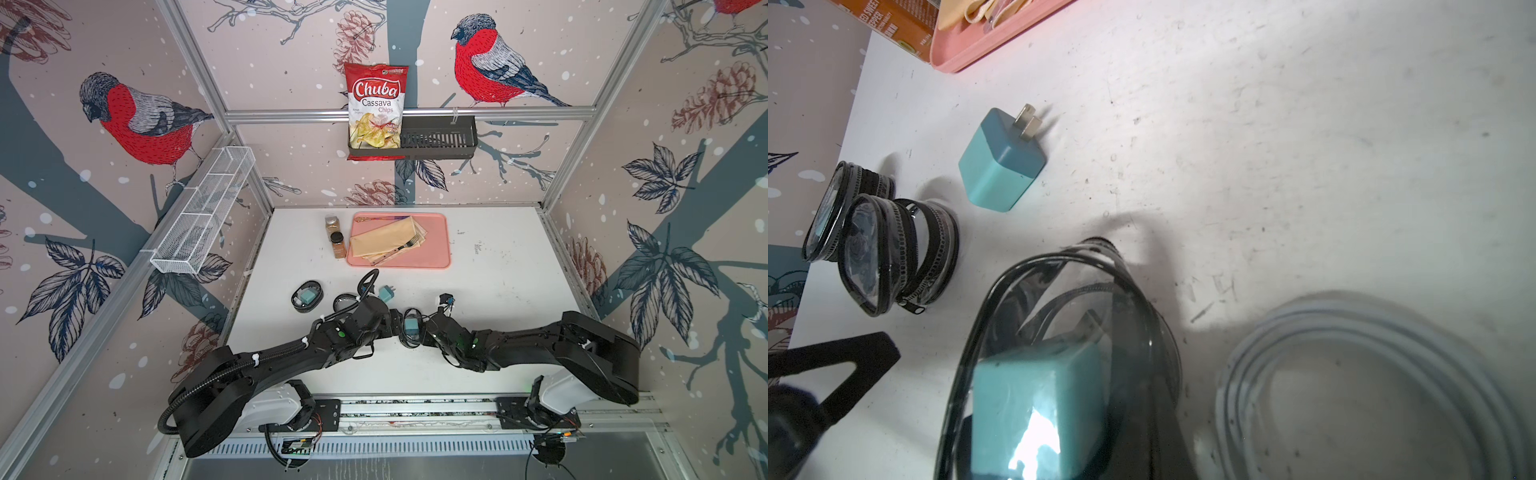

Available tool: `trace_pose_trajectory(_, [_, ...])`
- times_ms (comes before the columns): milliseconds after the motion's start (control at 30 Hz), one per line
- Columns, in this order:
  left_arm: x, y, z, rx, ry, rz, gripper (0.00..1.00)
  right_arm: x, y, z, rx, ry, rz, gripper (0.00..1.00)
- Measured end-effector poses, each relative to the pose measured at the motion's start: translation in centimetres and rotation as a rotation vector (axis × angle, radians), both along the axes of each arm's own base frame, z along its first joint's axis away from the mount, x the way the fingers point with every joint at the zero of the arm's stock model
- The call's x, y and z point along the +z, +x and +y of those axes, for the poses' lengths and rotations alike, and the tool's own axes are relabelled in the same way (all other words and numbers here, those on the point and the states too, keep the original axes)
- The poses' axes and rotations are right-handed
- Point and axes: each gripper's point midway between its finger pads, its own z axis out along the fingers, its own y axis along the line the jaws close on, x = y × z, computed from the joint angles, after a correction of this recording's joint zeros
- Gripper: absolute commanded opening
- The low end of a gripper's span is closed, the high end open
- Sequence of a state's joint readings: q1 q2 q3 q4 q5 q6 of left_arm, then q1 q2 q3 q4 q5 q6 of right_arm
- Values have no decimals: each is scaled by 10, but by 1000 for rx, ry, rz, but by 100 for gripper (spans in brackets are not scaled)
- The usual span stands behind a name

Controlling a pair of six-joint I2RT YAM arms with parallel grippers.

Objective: Pack away charging kits
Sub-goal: Pick up the storage bag at the center of the board.

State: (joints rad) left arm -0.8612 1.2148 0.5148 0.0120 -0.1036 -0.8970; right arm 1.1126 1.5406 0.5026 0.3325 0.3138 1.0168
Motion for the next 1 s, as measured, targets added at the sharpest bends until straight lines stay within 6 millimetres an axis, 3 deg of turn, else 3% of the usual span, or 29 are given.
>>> trace_pose_trajectory(700, [-28,4,-45,-111,-73,117,86,0,-1,-3,1,-2,0,0])
trace_pose_trajectory(1000, [-34,0,-55,-152,-128,147,79,0,0,-3,2,-6,-3,0])
